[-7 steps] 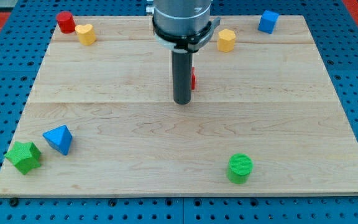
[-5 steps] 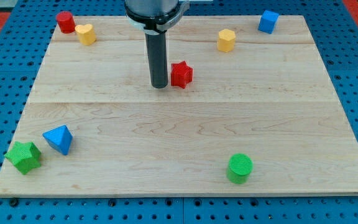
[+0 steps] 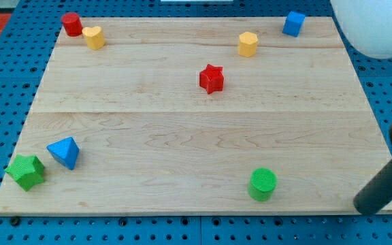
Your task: Push the green circle towards the center
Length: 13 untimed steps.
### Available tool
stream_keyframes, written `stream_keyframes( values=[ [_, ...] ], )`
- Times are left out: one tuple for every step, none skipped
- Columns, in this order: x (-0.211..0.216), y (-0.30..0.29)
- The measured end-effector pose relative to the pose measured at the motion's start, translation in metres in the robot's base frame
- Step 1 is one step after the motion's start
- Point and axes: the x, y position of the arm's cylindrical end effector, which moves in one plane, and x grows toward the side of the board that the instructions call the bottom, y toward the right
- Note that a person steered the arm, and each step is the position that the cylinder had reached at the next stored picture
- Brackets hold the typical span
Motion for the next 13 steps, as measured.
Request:
stream_keyframes(
  values=[
    [0.001, -0.073],
    [-0.005, -0.136],
    [-0.035, -0.142],
    [-0.062, -0.144],
    [-0.095, -0.169],
    [-0.122, -0.205],
    [-0.122, -0.173],
    [-0.115, -0.140],
    [-0.121, -0.117],
    [-0.149, -0.146],
    [-0.164, -0.207],
    [-0.170, -0.215],
    [-0.160, -0.181]
  ],
)
